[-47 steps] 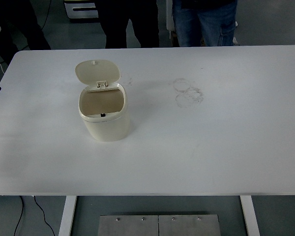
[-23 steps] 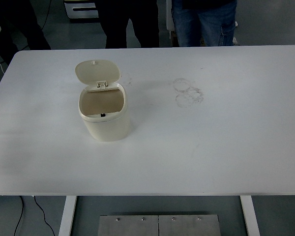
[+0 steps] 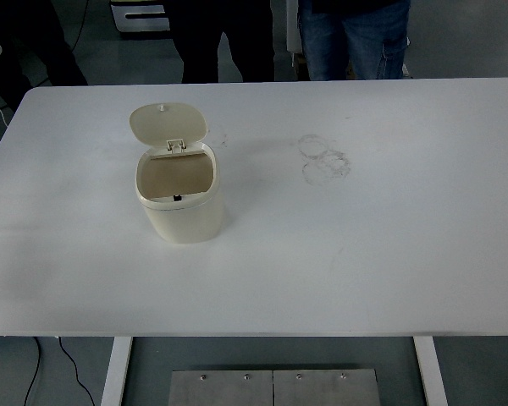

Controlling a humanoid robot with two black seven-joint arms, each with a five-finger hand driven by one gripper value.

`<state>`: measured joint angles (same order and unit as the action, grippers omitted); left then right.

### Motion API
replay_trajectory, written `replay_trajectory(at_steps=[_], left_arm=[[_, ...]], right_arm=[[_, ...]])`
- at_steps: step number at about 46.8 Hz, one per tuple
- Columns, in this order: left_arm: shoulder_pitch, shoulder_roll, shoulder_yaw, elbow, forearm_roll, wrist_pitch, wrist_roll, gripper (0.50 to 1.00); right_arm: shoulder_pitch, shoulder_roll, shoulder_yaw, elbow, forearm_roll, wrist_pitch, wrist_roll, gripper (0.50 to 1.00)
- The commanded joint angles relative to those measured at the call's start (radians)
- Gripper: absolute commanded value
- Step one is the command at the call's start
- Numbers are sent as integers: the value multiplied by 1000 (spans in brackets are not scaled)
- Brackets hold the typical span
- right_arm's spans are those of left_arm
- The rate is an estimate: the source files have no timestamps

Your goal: Close trash bin

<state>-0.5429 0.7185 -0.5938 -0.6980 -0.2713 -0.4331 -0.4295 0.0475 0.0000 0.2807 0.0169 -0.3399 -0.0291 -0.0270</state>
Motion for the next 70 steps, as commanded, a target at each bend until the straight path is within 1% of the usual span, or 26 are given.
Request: replay_trajectory(at_steps=[1, 9, 14, 20, 26, 30, 33, 36, 41, 46, 50, 57, 63, 70], left_arm=[[0, 4, 0, 0, 0, 0, 1, 1000], [-2, 12, 2, 2, 1, 7, 5, 1000], [-5, 39, 3, 0, 7, 7, 8, 1000], [-6, 50, 5, 0, 40, 10, 8, 1000], [-31, 117, 9, -11, 79, 23, 11, 1000], [-66, 156, 11, -14, 125, 31, 18, 1000], [-104, 177, 14, -17, 181, 37, 52, 1000], [-143, 193, 15, -21, 245, 48, 104, 1000], [-212, 194, 19, -28, 343, 85, 181, 1000], [-278, 194, 66, -57, 425, 99, 227, 1000], [-353, 196, 153, -89, 452, 117, 238, 1000], [-523, 197, 382, -118, 463, 162, 239, 1000], [-661, 193, 525, -163, 466, 188, 241, 1000], [-844, 180, 701, -227, 471, 195, 287, 1000]], right_arm=[[0, 0, 0, 0, 1, 0, -1, 989], [0, 0, 0, 0, 1, 0, -1, 989], [0, 0, 0, 0, 1, 0, -1, 989], [0, 0, 0, 0, 1, 0, -1, 989], [0, 0, 0, 0, -1, 0, 1, 989], [0, 0, 0, 0, -1, 0, -1, 989], [0, 0, 0, 0, 1, 0, -1, 991], [0, 0, 0, 0, -1, 0, -1, 989], [0, 0, 0, 0, -1, 0, 1, 989], [0, 0, 0, 0, -1, 0, -1, 989], [0, 0, 0, 0, 1, 0, -1, 989], [0, 0, 0, 0, -1, 0, -1, 989], [0, 0, 0, 0, -1, 0, -1, 989], [0, 0, 0, 0, 1, 0, 1, 989]])
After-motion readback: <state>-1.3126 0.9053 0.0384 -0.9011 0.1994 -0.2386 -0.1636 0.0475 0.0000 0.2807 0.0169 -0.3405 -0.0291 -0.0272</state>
